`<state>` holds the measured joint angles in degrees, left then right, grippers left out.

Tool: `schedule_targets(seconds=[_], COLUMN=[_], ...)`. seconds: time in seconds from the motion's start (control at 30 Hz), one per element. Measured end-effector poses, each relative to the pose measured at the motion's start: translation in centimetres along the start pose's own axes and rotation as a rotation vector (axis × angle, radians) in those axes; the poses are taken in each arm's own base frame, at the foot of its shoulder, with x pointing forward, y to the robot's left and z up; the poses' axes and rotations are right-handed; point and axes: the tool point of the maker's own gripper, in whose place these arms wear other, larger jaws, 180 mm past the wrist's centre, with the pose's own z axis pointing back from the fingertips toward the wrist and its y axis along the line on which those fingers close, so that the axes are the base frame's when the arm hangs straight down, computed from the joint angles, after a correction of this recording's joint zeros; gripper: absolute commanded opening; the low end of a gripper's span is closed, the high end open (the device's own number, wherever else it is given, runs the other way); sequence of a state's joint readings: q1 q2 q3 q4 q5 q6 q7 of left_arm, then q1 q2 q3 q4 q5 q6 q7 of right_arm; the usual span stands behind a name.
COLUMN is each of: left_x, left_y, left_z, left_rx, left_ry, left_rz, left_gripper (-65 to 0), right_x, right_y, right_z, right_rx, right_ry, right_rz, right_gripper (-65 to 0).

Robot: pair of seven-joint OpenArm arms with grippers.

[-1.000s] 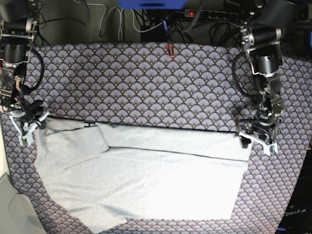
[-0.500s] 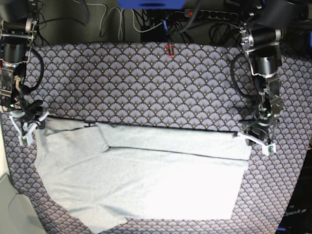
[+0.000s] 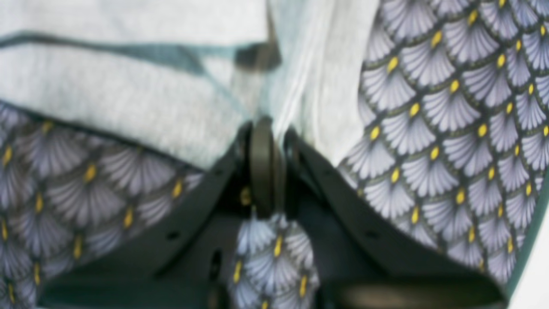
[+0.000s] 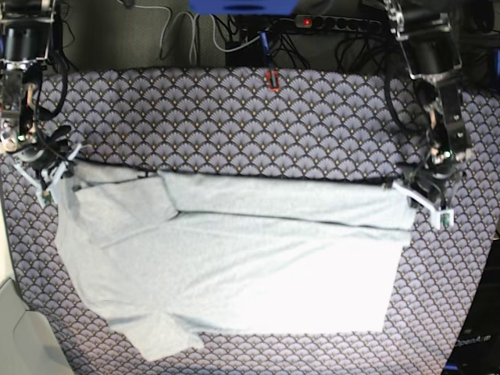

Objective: Fold the T-shirt properly
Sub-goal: 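Drag the folded edge with both grippers toward the collar and release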

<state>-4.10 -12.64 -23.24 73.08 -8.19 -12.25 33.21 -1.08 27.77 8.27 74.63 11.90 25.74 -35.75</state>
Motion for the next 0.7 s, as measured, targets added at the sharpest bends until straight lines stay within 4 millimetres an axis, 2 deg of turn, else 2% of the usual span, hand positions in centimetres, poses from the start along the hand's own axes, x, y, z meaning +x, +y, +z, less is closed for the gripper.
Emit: schedule_targets(seconds=[0.13, 0.23, 0.47, 0.7], left_x=[-2.9, -3.2, -4.3, -7.3], left_y=[1.6, 2.4, 3.9, 4.1], left_z=[2.4, 3.8, 7.0, 9.7], left_rx=[0.033, 0.046, 0.089, 0.094], left_ry=[0.065, 0.058, 0.048, 0.100], left_rz=[-0.018, -0.027, -0.067, -0.111], left_gripper=[-64.6, -64.6, -64.6, -64.6], right_x=[-1.4, -2.3, -5.1, -6.9], right_y=[0.1, -0.2, 2.4, 3.5], right_z=[1.6, 2.7, 4.9, 5.7], right_rx=[-0.007, -0.025, 0.012, 0.030], right_ry=[-0.001, 0.009, 0.041, 0.060], right_rz=[-0.006, 0.009, 0.073, 0.068], right_gripper=[-65.0, -65.0, -65.0, -65.0])
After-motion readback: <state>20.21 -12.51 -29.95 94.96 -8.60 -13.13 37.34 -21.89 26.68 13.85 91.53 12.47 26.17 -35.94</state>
